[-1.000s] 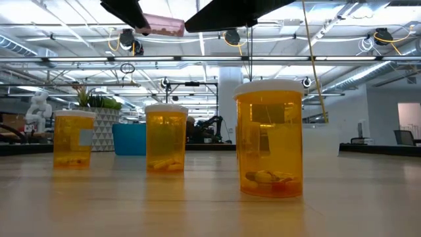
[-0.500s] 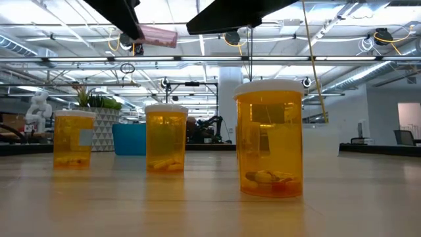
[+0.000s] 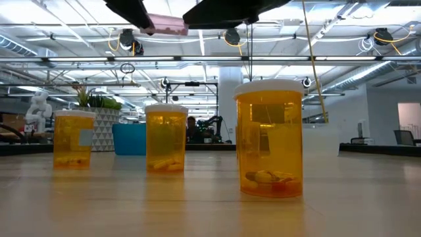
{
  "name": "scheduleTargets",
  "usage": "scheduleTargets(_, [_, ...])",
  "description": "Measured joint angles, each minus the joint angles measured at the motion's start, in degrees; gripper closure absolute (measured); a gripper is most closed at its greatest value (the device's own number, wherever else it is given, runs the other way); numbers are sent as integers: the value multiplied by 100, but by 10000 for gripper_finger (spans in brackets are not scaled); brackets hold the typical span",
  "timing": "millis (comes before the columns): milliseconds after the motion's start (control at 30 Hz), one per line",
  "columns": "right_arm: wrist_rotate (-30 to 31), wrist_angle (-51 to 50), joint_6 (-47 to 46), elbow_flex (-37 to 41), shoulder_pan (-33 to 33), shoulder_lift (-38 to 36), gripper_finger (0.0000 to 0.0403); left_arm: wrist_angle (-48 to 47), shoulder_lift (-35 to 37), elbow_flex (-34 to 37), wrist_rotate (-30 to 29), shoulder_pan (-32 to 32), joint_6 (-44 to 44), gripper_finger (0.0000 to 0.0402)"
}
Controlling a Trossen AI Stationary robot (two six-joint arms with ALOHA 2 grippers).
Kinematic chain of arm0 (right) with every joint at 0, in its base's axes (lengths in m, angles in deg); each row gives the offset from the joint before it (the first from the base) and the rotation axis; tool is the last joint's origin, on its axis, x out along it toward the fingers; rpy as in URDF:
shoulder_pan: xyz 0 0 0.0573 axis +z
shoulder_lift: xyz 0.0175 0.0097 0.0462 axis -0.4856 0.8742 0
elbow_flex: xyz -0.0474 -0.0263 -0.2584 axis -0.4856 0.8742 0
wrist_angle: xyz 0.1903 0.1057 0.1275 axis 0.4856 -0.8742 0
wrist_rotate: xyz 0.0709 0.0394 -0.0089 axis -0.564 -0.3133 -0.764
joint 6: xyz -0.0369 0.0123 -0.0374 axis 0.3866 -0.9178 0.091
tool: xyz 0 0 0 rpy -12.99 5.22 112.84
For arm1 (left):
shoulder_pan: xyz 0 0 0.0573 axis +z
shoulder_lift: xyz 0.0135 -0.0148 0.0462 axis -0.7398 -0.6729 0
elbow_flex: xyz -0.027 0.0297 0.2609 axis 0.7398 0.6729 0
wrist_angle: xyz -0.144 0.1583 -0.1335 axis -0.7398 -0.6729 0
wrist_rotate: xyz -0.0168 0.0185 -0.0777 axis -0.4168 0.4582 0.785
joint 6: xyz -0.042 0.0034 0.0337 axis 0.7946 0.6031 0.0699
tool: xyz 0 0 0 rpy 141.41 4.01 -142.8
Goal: Pick and place medicine bottles into bin by pill shape (circle, oval)
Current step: Put the small purple pill bottle into the transparent bin
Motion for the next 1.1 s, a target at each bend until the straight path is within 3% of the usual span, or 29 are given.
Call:
scheduleTargets(267, [-9, 276, 6, 2, -7, 127, 192, 158, 0, 0, 2, 46, -131, 275])
scheduleTargets(600, [4, 317, 8, 2, -13, 125, 275, 314, -4, 0, -48, 103, -296, 274])
scheduleTargets(833, [3, 322, 85, 2, -13, 125, 294, 359, -4, 0, -50, 103, -343, 273])
scheduleTargets(967, [4, 264, 104, 4, -13, 83, 294, 511, -4, 0, -182, 81, -409, 247])
scheduleTargets(1100, [-3, 147, 112, 7, -13, -27, 299, 724, -4, -2, -523, -22, -570, 193])
